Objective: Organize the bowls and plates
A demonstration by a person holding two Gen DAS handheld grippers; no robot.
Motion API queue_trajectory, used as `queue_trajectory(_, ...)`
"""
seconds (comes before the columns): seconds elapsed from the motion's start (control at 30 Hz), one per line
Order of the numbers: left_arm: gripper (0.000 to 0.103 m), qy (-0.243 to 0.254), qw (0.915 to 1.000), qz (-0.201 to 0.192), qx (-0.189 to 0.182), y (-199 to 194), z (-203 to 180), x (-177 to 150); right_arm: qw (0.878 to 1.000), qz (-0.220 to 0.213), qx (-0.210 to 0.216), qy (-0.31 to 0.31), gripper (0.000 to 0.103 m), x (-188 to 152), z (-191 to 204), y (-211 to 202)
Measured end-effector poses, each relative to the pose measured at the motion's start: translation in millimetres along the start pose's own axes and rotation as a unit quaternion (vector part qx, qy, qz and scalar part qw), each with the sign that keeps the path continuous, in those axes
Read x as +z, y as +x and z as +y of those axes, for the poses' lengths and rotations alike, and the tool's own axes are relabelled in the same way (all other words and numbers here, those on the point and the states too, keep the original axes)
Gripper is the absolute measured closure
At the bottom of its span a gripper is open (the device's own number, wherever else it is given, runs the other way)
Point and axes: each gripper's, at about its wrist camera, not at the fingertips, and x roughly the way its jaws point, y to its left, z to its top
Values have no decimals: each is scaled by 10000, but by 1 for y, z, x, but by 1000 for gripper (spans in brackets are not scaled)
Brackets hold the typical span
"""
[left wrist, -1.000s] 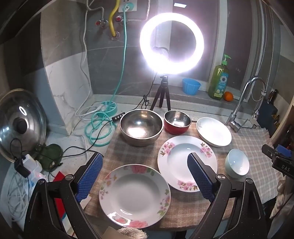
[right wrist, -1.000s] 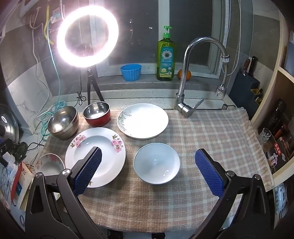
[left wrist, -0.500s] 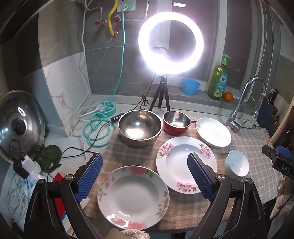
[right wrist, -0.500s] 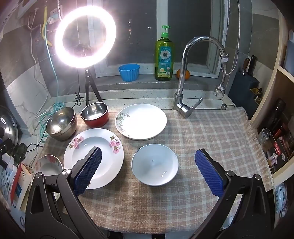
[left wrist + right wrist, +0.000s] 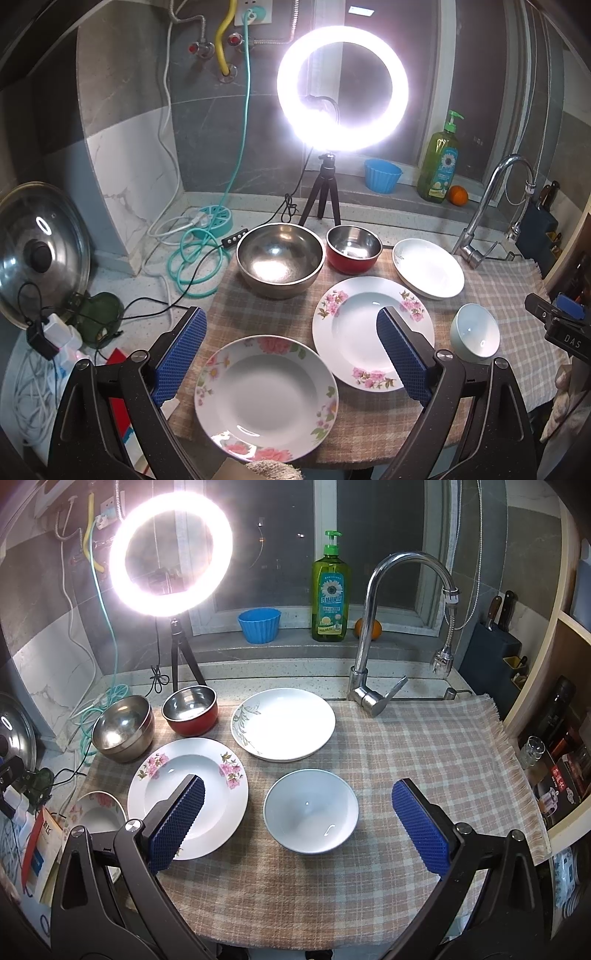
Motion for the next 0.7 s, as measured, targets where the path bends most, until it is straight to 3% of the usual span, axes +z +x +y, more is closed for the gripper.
queue_trajectory(0.7, 9, 43, 10000, -69, -45, -2, -7, 6, 10000, 1, -20, 10, 0, 1, -1, 2)
